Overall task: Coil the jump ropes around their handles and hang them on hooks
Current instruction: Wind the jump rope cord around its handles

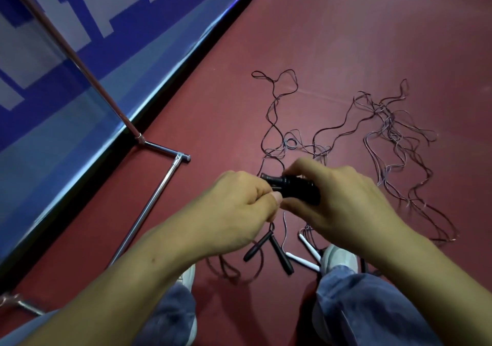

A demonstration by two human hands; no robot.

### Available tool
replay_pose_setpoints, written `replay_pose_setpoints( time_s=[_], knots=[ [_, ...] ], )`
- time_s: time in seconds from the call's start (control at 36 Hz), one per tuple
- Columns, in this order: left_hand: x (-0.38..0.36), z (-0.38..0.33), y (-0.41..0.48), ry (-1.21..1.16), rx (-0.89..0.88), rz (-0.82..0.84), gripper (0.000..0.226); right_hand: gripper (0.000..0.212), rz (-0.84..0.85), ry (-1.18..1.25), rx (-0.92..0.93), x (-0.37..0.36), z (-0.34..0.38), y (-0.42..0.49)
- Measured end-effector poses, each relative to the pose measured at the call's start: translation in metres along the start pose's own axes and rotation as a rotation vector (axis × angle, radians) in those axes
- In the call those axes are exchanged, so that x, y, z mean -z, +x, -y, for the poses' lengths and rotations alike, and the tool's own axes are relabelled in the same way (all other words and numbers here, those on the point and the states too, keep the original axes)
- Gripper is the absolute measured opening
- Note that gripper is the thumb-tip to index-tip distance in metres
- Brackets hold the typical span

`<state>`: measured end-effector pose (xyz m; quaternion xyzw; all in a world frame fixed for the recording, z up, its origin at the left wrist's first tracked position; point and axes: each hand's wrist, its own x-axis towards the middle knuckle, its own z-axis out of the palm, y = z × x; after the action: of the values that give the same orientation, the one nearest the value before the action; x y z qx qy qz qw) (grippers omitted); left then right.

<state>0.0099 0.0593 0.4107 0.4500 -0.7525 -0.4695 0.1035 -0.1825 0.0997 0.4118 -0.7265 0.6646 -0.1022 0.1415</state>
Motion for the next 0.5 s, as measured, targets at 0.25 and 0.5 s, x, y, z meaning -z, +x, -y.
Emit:
replay_pose_setpoints(
  time_s=[0.25,0.5],
  knots=[
    [0.005,-0.005,0.009,-0.357,0.229,-0.04,0.052,0.039,-0.059,-0.092,0.079,-0.017,0.015,-0.004],
    [0.018,-0.002,0.006,-0.598,0.396,0.135,0.047,0.056,-0.023,0.0,0.111,-0.021,0.016,-0.006]
  ],
)
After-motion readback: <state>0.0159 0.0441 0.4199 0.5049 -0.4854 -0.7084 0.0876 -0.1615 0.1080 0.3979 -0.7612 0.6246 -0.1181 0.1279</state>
